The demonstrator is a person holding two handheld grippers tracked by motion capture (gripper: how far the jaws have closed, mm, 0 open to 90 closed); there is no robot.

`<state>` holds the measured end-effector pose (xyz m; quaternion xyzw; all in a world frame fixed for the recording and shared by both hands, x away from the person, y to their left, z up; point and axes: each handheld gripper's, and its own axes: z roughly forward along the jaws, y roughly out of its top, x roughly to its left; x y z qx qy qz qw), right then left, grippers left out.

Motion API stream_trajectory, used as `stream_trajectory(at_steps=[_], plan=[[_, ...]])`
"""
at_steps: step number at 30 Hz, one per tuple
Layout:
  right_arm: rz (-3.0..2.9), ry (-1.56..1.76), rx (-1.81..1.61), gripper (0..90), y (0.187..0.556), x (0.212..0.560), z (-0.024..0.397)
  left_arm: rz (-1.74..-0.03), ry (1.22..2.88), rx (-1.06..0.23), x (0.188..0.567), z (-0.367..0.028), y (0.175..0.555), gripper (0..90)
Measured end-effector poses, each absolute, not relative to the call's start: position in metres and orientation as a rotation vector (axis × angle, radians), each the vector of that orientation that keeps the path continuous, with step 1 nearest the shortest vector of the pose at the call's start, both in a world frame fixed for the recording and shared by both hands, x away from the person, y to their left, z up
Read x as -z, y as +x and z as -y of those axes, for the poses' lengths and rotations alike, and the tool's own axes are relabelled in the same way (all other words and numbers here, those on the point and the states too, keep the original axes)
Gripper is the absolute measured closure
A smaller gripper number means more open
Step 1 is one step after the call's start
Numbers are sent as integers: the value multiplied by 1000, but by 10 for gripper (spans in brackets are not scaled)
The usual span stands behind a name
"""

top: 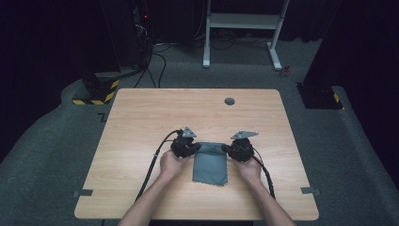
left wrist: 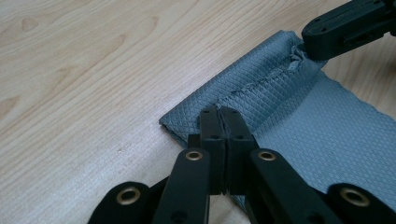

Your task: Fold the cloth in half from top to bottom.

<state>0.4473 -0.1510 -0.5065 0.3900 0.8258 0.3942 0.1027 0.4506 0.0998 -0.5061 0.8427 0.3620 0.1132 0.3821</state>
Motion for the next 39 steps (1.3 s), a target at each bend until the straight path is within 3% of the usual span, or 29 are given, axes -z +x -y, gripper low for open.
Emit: stream_trajectory(at_steps=[39], plan=[[-2481,1066,-1193,900,413,509,155,-892,2116,-288,508,-107,413,888]])
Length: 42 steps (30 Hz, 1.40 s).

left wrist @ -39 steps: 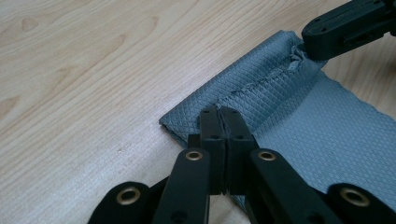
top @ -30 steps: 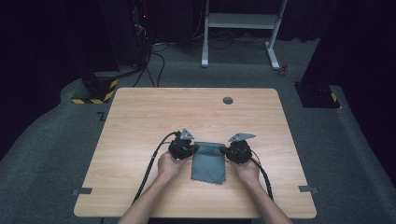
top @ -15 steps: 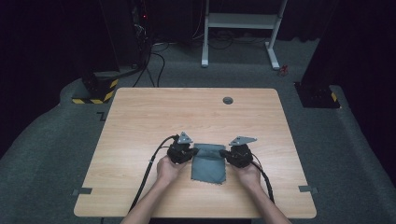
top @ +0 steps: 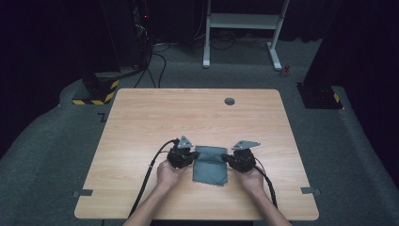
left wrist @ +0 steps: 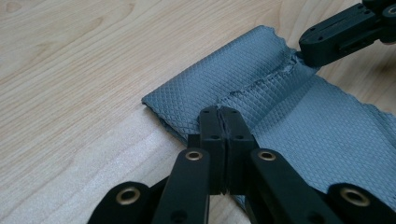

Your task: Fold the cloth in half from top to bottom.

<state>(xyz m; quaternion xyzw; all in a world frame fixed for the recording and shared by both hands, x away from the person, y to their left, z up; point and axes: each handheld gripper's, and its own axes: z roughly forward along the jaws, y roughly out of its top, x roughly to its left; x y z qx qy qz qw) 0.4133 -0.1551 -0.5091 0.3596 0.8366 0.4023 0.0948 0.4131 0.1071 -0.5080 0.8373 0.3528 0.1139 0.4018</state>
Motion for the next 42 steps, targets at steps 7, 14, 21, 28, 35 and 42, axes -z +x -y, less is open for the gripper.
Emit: stream_trajectory(at_steps=[7,14,21,28,35,42], plan=[[-2485,1066,-1196,900,410,510,156,-883,2114,-288,508,-107,408,888],[-2487,1034,-1189,900,405,509,157,-866,2113,-288,507,-108,400,888],[-2491,1042,-1199,900,400,508,158,-866,2108,-277,510,-108,397,887],[-2501,1034,-1210,900,394,508,160,-858,2101,-271,511,-110,391,887],[-2504,1026,-1223,900,388,508,160,-860,2090,-258,512,-111,385,886],[-2508,1020,-1233,900,383,509,161,-855,2089,-255,513,-111,380,886]])
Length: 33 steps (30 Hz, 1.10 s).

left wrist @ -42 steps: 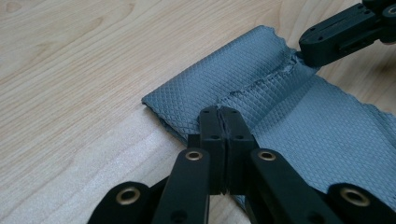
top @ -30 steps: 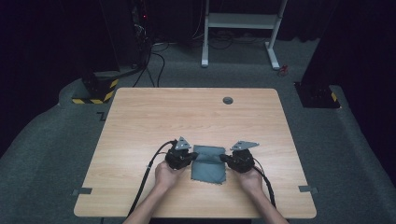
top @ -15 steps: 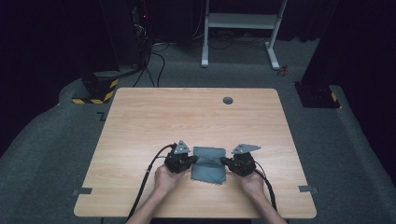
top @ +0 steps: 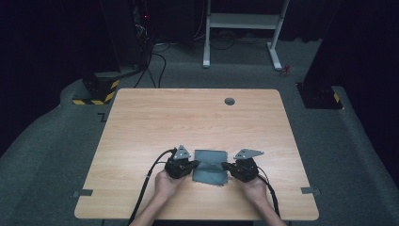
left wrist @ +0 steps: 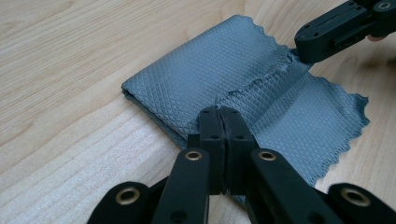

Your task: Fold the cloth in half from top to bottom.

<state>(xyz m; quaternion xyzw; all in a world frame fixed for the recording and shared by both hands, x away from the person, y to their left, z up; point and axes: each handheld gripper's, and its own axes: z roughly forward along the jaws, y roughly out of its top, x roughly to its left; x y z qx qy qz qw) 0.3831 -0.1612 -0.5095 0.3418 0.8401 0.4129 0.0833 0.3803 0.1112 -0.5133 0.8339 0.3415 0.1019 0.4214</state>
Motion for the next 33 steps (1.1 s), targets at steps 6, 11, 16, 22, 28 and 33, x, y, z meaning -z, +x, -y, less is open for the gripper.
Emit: stream_trajectory(at_steps=[6,11,16,22,28,33], plan=[[-2513,1016,-1230,900,378,510,162,-838,2098,-258,512,-111,375,885],[-2521,996,-1234,900,370,513,162,-834,2104,-263,514,-111,370,882],[-2526,992,-1228,900,365,516,161,-836,2105,-252,516,-111,366,877],[-2522,975,-1234,900,361,514,160,-827,2115,-256,517,-110,364,876],[-2528,967,-1226,900,358,515,159,-826,2114,-247,517,-111,362,877],[-2534,966,-1223,900,356,520,160,-828,2119,-241,519,-111,360,868]])
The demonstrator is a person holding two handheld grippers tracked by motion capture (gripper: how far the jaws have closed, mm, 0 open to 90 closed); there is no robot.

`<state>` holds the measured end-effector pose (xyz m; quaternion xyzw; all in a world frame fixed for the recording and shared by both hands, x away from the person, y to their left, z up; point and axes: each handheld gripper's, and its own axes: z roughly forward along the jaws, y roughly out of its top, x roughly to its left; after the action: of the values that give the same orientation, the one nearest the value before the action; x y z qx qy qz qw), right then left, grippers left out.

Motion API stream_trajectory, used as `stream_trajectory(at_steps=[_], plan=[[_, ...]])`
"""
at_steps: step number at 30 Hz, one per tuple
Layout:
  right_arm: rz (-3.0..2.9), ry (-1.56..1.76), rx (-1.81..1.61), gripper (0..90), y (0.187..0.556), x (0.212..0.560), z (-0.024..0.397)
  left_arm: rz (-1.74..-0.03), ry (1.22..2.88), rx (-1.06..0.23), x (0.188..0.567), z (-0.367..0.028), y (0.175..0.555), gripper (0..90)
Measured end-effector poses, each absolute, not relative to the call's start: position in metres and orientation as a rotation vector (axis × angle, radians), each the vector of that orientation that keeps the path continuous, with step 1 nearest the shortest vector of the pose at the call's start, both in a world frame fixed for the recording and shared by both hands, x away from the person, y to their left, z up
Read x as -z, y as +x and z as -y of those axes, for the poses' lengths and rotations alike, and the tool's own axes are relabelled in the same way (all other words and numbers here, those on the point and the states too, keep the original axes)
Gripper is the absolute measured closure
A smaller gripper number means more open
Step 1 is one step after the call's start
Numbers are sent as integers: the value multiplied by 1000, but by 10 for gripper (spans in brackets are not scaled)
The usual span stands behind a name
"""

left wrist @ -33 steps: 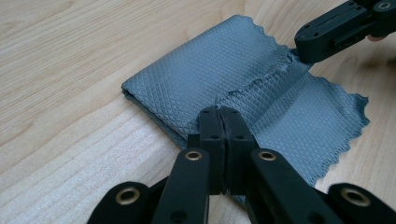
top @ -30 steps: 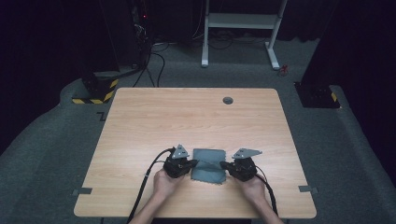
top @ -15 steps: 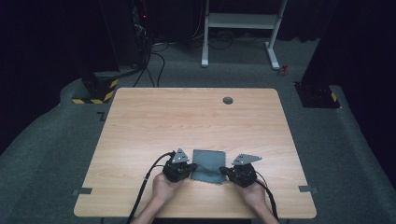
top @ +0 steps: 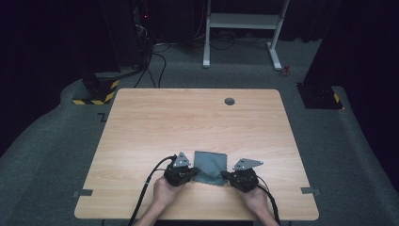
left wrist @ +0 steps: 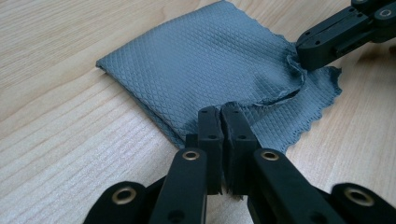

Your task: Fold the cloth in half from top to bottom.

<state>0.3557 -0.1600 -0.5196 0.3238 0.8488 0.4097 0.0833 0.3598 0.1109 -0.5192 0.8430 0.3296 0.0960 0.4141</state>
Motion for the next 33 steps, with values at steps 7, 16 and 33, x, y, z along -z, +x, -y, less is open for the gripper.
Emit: stream_trajectory(at_steps=[7,16,33], plan=[[-2525,975,-1239,885,353,521,161,-835,2117,-235,519,-111,357,848],[-2530,976,-1254,774,346,522,164,-858,2089,-191,517,-115,351,697],[-2486,995,-1216,890,362,513,152,-899,2112,-264,505,-99,371,567]])
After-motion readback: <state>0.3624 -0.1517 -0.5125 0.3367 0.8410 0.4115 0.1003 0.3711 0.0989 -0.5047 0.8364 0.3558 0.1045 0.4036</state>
